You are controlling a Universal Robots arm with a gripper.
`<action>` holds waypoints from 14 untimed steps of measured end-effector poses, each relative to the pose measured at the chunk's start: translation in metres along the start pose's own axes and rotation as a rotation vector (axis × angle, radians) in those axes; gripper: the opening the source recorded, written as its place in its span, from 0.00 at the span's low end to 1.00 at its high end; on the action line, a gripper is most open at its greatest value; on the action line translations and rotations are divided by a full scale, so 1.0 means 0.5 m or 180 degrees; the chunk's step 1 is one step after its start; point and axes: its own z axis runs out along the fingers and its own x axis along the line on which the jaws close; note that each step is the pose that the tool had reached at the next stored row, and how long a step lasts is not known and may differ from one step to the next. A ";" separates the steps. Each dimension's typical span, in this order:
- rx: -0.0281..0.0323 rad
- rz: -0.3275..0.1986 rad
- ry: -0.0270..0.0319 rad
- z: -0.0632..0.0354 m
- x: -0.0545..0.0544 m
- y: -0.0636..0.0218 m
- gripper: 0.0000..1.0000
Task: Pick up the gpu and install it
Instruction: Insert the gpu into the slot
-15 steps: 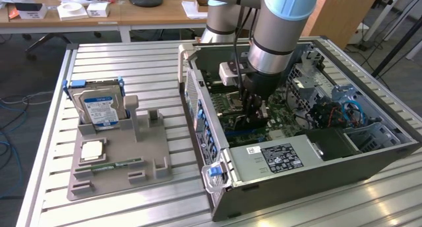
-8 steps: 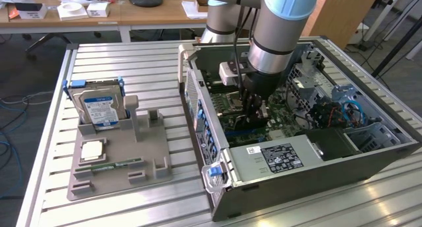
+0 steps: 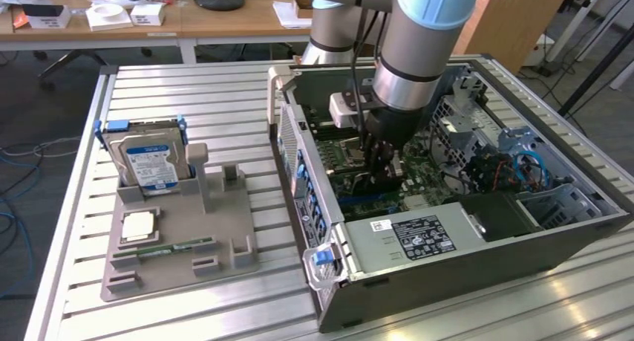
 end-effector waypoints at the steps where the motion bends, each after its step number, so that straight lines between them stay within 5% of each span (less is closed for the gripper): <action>1: 0.0000 0.0000 0.0000 -0.001 0.000 0.000 0.26; 14: -0.0001 -0.0039 0.0000 -0.001 -0.001 0.000 0.26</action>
